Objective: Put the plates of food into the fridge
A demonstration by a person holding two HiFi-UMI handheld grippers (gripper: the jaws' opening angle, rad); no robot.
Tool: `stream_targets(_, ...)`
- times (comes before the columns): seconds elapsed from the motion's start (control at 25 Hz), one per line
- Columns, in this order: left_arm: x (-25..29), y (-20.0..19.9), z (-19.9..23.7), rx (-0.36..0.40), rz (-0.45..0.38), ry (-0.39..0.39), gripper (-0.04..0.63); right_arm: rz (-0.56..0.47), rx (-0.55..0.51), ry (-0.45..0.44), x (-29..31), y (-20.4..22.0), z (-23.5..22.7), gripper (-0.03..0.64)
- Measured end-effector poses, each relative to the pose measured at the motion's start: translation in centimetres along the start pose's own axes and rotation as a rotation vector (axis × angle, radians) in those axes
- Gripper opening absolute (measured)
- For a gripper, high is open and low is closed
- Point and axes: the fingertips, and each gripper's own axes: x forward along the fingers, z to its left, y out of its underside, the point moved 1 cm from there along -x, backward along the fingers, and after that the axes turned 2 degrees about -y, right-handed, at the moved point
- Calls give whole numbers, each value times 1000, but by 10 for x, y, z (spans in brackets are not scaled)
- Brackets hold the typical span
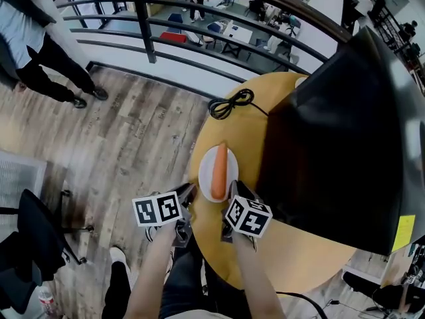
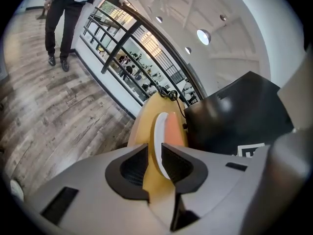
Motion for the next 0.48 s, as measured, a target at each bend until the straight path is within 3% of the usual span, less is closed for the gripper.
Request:
stream_targets(0.12,5,1,3,-19,15,-5,72,22,27,-8,6,-2,-1,79)
stream_targets(0.48,26,6,5,-31,62,-19,78,79,130,-17,20,3,-8,94)
